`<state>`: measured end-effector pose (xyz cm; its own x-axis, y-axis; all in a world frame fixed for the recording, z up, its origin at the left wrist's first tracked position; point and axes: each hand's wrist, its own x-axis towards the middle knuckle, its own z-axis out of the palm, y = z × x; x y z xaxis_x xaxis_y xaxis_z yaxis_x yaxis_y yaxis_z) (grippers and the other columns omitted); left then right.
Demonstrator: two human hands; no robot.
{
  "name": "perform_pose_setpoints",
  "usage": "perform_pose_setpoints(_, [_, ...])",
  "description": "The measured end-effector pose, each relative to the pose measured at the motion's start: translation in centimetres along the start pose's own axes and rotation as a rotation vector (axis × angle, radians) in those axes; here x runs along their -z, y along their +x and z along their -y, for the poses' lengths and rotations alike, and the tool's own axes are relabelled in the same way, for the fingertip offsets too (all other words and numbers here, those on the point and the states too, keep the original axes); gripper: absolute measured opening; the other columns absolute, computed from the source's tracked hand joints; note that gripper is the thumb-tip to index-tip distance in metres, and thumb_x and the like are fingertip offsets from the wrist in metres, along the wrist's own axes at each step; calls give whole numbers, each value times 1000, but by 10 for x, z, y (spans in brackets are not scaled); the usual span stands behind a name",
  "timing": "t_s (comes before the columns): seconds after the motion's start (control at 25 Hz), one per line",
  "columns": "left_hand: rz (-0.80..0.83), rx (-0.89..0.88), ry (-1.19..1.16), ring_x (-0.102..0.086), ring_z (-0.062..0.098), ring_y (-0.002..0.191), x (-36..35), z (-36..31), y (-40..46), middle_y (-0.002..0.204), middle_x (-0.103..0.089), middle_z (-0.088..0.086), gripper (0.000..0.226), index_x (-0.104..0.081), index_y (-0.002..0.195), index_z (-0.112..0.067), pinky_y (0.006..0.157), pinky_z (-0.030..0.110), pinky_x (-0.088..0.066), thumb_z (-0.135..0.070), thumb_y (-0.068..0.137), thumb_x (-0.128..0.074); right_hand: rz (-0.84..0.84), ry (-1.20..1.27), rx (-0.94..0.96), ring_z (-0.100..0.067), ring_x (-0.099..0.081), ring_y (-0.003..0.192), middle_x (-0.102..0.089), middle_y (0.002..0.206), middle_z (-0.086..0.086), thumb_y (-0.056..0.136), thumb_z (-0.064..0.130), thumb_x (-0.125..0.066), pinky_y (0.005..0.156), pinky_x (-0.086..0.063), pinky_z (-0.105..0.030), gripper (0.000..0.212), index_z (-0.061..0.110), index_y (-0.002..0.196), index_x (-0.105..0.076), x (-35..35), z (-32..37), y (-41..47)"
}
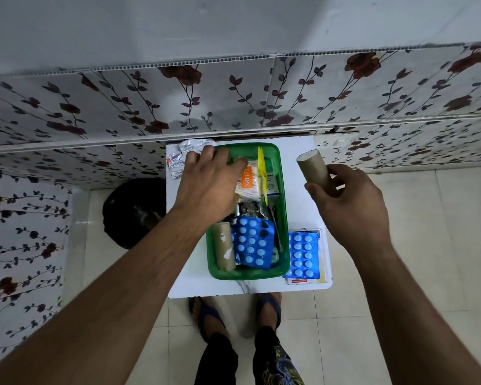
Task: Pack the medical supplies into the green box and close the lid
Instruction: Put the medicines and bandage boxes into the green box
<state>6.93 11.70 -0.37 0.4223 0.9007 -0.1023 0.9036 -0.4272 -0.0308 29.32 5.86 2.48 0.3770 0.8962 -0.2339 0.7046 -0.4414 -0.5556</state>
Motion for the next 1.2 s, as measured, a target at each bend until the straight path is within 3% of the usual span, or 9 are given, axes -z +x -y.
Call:
perform_pose_setpoints(0.24, [-4,17,-183,-44,29,120,12,7,-10,129,-54,5,69,-49,136,-28,94,45,-32,-52,72,-64,120,8,39,-13,-64,84,-71,92,11,86,46,-61,67,-46,-29,30,29,111,-66,11,31,-25])
perform_pose_setpoints(0.36, [-169,240,-432,-46,29,119,17,18,-40,124,-56,6,50,-58,127,-24,96,45,-36,-38,79,-60,340,89,-50,-14,-65,74,-70,79,7,87,43,-58,61,-47,-27,23,21,85,-66,-4,51,-46])
perform_pose_setpoints(0.48, [-226,418,-547,-52,30,109,1,33,-75,114,-58,7,39,-64,117,-20,92,43,-41,-29,80,-58,439,-124,-11,-27,-63,71,-64,67,-1,91,53,-43,61,-48,-31,45,16,68,-56,-33,60,-70])
perform_pose_setpoints(0.6, [-144,463,-613,-52,27,99,-21,41,-94,107,-58,5,38,-65,116,-21,88,43,-45,-27,80,-58,436,-275,80,-30,-64,78,-67,79,-3,89,45,-45,64,-50,-34,27,19,93,-54,-56,57,-76])
perform_pose_setpoints(0.72, [-107,464,-656,-53,25,97,-35,45,-102,106,-57,3,35,-64,117,-22,85,38,-46,-22,82,-62,435,-299,165,-30,-65,81,-69,87,-1,86,30,-50,64,-51,-35,39,27,125,-44,-66,56,-77])
perform_pose_setpoints(0.88, [-69,447,-713,-54,23,105,-44,45,-106,111,-59,3,34,-64,118,-21,87,32,-43,-18,84,-63,444,-308,200,-30,-64,84,-69,92,-4,87,26,-52,61,-39,-29,24,24,111,-55,-74,54,-76])
perform_pose_setpoints(0.96, [-55,433,-730,-56,21,104,-45,44,-106,110,-59,1,32,-64,116,-21,86,31,-44,-18,84,-63,466,-283,203,-29,-65,86,-71,95,-3,86,27,-55,64,-48,-31,31,27,117,-57,-68,55,-75])
perform_pose_setpoints(1.04, [-64,449,-772,-58,15,100,-43,45,-106,109,-60,-1,29,-65,113,-22,82,28,-44,-17,85,-63,388,-157,137,-23,-67,82,-73,91,4,85,28,-62,67,-53,-32,33,32,117,-60,-48,53,-70])
perform_pose_setpoints(1.2, [-125,714,-1004,-64,14,86,-39,58,-81,100,-67,1,20,-66,107,-21,80,33,-53,-20,87,-66,51,-2,-88,-11,-63,67,-66,76,13,85,29,-69,60,-43,-25,16,28,100,-67,-7,11,-50])
